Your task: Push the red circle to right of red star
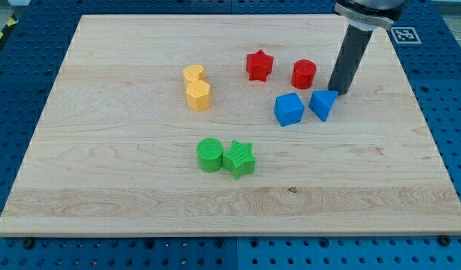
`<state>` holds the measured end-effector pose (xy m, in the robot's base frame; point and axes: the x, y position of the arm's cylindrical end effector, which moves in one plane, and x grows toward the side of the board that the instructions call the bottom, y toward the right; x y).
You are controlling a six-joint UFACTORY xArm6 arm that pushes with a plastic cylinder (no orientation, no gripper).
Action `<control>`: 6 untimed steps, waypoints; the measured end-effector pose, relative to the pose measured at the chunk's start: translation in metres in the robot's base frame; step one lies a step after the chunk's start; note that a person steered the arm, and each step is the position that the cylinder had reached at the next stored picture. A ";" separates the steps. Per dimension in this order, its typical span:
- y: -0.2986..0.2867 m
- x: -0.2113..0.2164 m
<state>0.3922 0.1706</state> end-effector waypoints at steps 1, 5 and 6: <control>-0.039 -0.007; -0.019 -0.020; 0.006 -0.015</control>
